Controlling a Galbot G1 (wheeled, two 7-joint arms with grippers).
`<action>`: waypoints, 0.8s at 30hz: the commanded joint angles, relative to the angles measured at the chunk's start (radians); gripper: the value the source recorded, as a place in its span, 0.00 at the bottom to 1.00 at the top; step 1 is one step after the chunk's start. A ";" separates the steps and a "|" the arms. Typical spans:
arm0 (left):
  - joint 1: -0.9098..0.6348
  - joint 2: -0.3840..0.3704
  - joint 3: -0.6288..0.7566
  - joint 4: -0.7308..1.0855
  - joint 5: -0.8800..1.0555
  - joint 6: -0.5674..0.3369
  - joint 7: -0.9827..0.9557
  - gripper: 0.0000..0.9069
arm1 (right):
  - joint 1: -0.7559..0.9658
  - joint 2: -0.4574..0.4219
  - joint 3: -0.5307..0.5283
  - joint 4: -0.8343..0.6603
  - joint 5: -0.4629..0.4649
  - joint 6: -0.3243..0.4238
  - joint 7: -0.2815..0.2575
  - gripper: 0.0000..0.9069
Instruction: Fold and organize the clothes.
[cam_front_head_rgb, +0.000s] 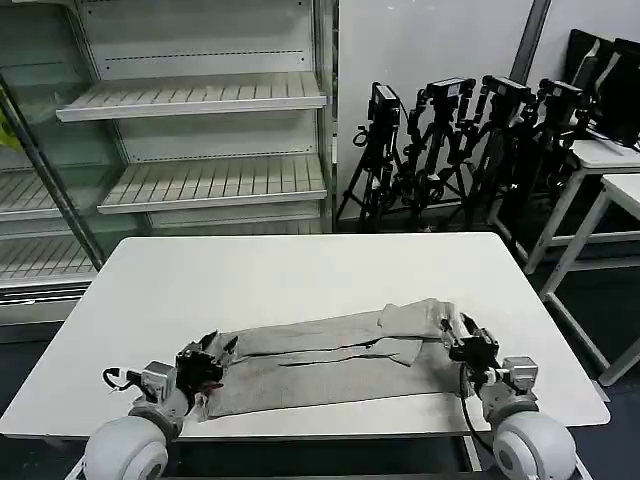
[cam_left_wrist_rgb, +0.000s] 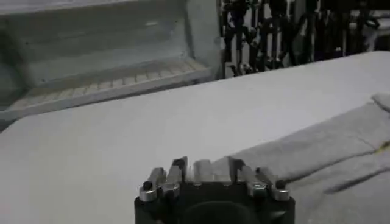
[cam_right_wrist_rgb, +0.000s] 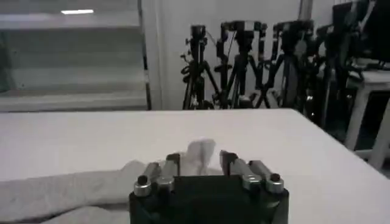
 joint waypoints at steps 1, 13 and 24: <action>0.063 -0.230 -0.032 -0.026 0.103 -0.018 -0.094 1.00 | -0.152 0.040 0.078 0.101 -0.053 0.063 0.000 1.00; 0.061 -0.322 -0.012 0.058 0.133 -0.036 -0.107 0.17 | -0.186 0.066 0.076 0.138 -0.077 0.062 0.003 1.00; 0.061 -0.329 -0.005 0.069 0.116 -0.034 -0.107 0.02 | -0.174 0.058 0.070 0.141 -0.080 0.061 0.002 1.00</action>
